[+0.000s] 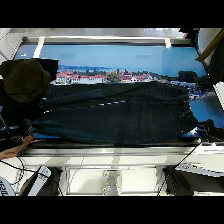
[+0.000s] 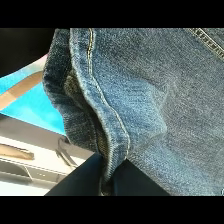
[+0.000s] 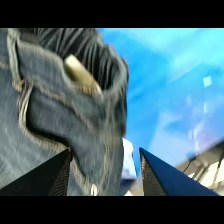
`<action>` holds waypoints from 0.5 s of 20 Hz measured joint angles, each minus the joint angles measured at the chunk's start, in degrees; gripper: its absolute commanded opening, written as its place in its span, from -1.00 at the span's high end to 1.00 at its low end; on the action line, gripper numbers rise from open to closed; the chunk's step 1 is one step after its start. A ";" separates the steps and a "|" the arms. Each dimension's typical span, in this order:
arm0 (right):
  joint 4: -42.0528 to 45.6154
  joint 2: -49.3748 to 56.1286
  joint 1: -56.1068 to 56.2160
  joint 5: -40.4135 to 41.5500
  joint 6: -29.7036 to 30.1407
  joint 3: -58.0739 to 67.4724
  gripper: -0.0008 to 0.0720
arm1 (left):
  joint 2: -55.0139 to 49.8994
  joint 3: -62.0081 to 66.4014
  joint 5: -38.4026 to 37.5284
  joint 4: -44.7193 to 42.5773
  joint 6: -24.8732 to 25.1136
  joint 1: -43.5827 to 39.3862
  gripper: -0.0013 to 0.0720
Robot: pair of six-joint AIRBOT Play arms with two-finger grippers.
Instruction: Fold the clothes and pants, and hang the long-sleeved shirts on hangers.
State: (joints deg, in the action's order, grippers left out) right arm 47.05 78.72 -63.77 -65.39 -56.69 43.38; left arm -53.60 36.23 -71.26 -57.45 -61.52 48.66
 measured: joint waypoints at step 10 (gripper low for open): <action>1.51 -2.51 5.35 -4.39 0.59 5.16 0.82 | 0.04 4.70 -0.22 -0.74 0.02 0.00 0.92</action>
State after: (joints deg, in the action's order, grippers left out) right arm 48.56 76.20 -58.41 -69.78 -56.10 48.53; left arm -53.56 40.93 -71.48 -58.19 -61.49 48.66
